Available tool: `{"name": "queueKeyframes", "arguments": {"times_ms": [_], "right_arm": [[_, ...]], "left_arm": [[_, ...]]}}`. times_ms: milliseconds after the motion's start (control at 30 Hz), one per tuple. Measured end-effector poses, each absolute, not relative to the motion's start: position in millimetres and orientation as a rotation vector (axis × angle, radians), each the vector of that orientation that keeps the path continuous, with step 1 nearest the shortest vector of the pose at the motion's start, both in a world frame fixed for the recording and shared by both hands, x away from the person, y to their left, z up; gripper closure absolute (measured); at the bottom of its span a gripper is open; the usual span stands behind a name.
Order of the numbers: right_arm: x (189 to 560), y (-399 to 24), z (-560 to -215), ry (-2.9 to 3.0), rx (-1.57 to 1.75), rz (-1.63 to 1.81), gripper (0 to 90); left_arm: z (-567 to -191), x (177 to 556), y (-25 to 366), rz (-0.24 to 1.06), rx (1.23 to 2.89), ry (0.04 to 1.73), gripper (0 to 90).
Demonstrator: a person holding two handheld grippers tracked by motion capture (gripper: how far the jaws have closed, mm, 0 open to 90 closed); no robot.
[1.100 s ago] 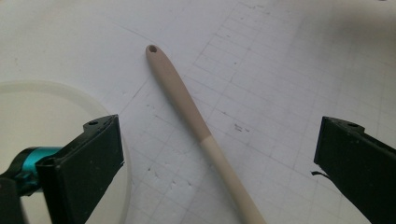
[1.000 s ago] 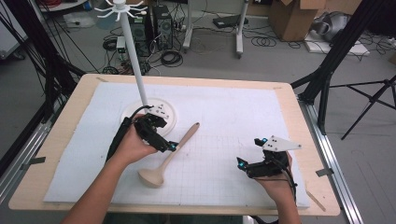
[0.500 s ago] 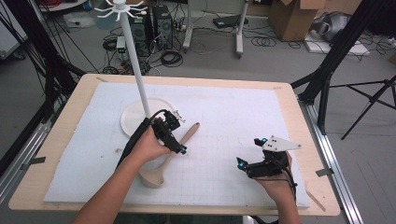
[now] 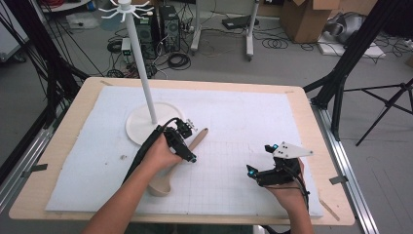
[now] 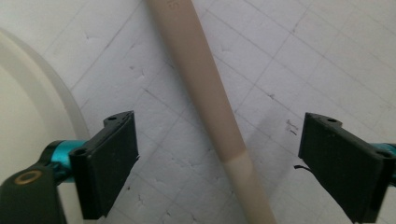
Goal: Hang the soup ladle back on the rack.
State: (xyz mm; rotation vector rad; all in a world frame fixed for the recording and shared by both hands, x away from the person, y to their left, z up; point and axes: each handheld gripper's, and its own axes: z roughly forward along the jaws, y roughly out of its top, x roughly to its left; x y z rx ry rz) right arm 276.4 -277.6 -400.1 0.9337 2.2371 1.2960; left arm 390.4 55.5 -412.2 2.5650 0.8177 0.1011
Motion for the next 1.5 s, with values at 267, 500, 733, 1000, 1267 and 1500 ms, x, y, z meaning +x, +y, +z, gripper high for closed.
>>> {"name": "queueKeyframes", "arguments": {"times_ms": [267,500,733,1000,1267,1500], "right_arm": [[276,-277,-400,2.242,0.929,1.295,1.6],[277,-276,-401,2.247,0.925,1.292,1.6],[277,-276,-402,2.251,0.923,1.28,1.6],[278,-277,-402,2.25,0.921,1.282,1.6],[278,-276,-403,2.258,0.922,1.278,1.6],[277,-275,-403,2.262,0.916,1.275,1.6]], "left_arm": [[-413,390,55,0.072,2.593,0.814,32.1],[-413,389,54,0.118,2.601,0.825,40.3],[-411,385,49,0.156,2.62,0.825,53.5],[-411,383,45,0.181,2.623,0.828,64.1],[-411,383,45,0.167,2.586,0.912,67.1],[-411,381,42,0.181,2.595,0.878,74.5]]}}
